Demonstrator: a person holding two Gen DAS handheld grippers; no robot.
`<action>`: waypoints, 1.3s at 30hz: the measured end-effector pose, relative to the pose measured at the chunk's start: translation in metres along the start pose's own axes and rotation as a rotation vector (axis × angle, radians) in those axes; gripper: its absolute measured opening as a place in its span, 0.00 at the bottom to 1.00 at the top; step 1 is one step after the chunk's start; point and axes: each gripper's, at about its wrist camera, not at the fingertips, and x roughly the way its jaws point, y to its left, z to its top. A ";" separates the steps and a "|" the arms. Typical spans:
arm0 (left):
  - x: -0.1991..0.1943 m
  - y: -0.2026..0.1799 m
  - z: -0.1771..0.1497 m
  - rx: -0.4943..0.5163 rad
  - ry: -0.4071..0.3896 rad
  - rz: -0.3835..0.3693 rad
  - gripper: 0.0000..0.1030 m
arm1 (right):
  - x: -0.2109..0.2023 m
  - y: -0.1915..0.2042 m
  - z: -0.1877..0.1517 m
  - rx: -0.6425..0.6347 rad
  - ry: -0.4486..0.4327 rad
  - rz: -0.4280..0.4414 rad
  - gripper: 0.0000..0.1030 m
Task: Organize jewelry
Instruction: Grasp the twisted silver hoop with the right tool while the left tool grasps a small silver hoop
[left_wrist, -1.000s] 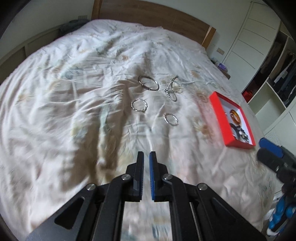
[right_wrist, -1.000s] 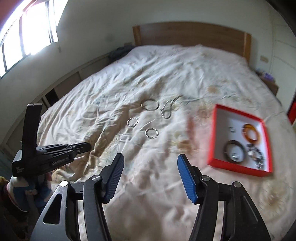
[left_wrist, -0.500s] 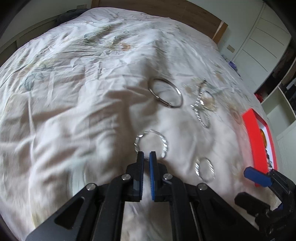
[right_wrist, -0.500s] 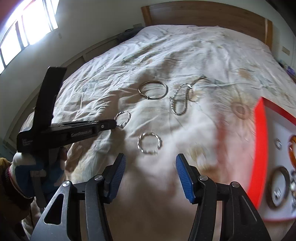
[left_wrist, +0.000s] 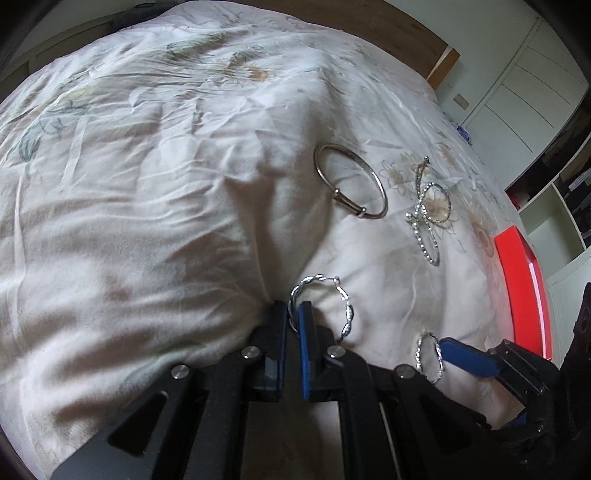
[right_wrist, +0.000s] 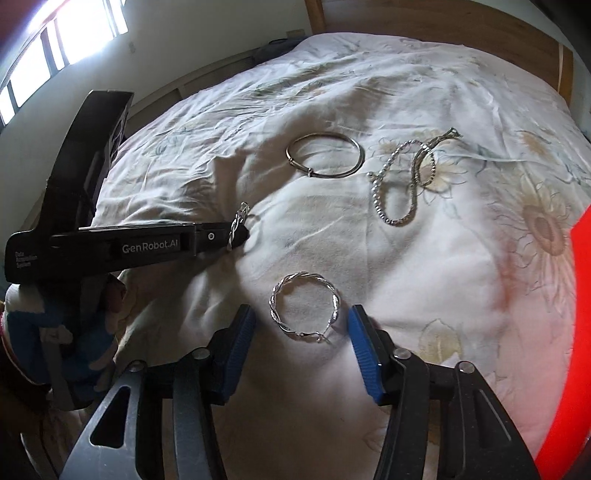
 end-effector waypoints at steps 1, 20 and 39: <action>0.000 -0.001 -0.001 0.005 -0.004 0.001 0.07 | 0.001 -0.001 -0.001 0.005 -0.004 0.004 0.46; 0.005 -0.009 0.002 0.061 -0.030 0.032 0.10 | 0.007 -0.010 -0.005 0.038 -0.028 0.036 0.40; -0.006 -0.037 0.000 0.163 -0.061 0.132 0.05 | -0.016 -0.008 -0.008 0.051 -0.057 0.041 0.36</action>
